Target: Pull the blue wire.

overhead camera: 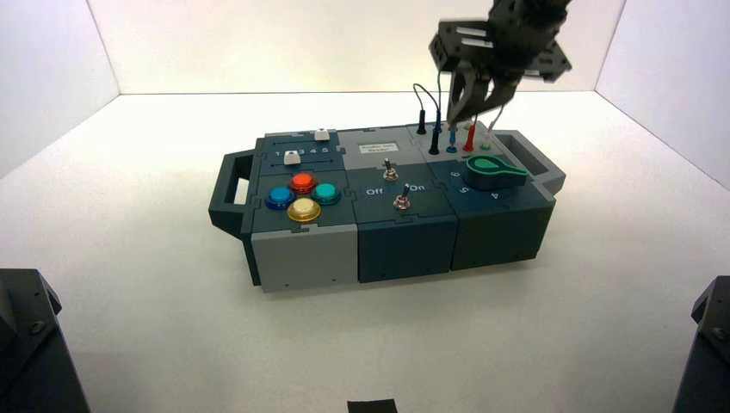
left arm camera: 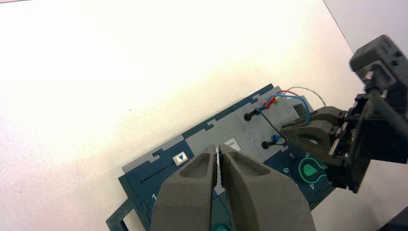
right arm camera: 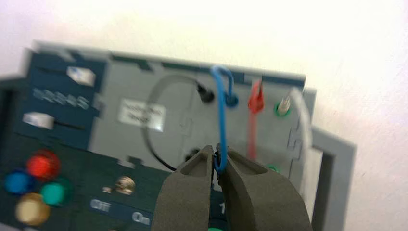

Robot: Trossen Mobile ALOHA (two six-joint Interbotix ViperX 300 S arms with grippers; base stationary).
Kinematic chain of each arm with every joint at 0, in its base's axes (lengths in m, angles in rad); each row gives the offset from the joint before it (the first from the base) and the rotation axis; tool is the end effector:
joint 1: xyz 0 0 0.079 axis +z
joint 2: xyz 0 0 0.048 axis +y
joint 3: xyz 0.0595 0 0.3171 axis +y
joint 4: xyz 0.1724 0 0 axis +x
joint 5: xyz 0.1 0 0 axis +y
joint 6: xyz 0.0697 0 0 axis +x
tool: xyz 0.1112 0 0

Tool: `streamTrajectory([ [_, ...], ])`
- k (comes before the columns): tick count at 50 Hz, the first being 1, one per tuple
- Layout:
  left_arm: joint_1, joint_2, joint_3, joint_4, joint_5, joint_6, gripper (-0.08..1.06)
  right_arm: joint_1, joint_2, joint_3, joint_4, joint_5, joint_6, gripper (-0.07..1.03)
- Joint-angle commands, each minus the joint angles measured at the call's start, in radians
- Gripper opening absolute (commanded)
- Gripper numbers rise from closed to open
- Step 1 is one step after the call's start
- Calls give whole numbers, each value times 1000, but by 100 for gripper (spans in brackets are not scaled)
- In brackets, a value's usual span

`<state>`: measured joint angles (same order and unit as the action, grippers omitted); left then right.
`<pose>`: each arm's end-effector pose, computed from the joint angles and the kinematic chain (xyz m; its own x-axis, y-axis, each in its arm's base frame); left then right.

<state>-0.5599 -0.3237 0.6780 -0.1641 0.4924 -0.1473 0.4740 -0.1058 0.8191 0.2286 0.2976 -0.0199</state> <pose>0.2733 -0.1878 0.2176 0.5222 -0.4184 -0.7431 0.3669 0.8968 -0.2472 0.2869 0.1607 0.1181 0.4467 0.3038 -0.8415 -0.3293 0.9304 0.1611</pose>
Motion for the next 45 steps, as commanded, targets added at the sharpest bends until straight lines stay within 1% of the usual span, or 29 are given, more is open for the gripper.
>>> streamTrajectory([
  [1,-5,-21,-34,0,-3,3,3,-2,-80,-46,-3,18,-2,-2],
  [7,-5,-21,-35,2,-3,3,3,-6,-103,-44,-3,25,-2,-2],
  [18,-5,-21,-31,2,2,3,3,-8,-86,-11,-3,23,-2,-2],
  [25,-5,-21,-31,2,2,3,3,-8,-86,-6,-3,23,-2,-2],
  [26,-5,-21,-29,0,2,3,3,-8,-86,-6,-3,23,-2,-1],
  [27,-5,-21,-29,0,2,3,3,-8,-86,-6,-3,20,0,3],
  [28,-5,-21,-29,2,2,3,3,-8,-84,-6,-3,18,0,6],
  [30,-5,-21,-29,2,3,3,3,-8,-84,-6,-3,15,2,8],
  [31,-5,-21,-29,2,3,3,3,-8,-83,-6,-3,2,2,9],
  [33,-5,-21,-29,2,3,3,3,-8,-81,-5,-3,-3,2,9],
  [35,-5,-23,-29,0,3,3,3,-9,-75,-5,-5,-29,-2,9],
  [38,-5,-23,-29,0,3,3,3,-12,-64,-8,-6,-44,-2,11],
  [45,-5,-28,-29,2,3,3,3,-20,-37,-21,-8,-51,-2,15],
])
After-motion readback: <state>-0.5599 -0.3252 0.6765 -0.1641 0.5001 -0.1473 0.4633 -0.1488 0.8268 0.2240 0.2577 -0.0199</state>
